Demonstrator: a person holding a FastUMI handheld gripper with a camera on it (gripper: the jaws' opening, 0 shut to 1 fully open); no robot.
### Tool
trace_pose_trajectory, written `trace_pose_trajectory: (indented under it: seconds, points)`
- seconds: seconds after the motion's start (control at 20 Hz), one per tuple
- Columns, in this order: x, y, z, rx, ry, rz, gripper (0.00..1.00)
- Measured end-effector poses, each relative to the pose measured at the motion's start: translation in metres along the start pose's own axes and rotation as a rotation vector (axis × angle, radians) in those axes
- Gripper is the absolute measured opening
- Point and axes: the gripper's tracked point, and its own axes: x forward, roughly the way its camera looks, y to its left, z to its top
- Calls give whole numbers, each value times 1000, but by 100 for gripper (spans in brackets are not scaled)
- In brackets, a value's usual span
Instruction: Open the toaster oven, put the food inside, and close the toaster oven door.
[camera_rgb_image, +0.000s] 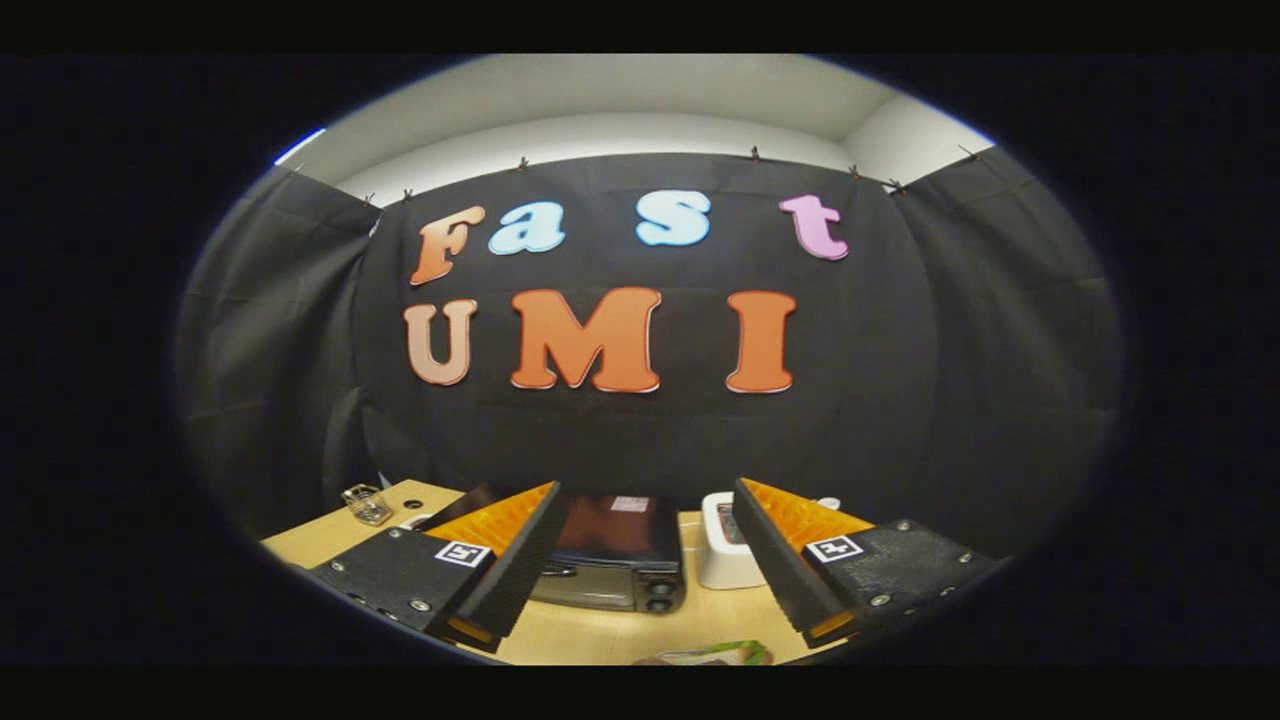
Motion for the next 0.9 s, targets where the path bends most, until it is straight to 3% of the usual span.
trace_pose_trajectory:
  seconds: [0.45,0.9]
  points:
    - [54,90,-79,52,214,88,99]
    - [91,111,-161,73,396,-11,99]
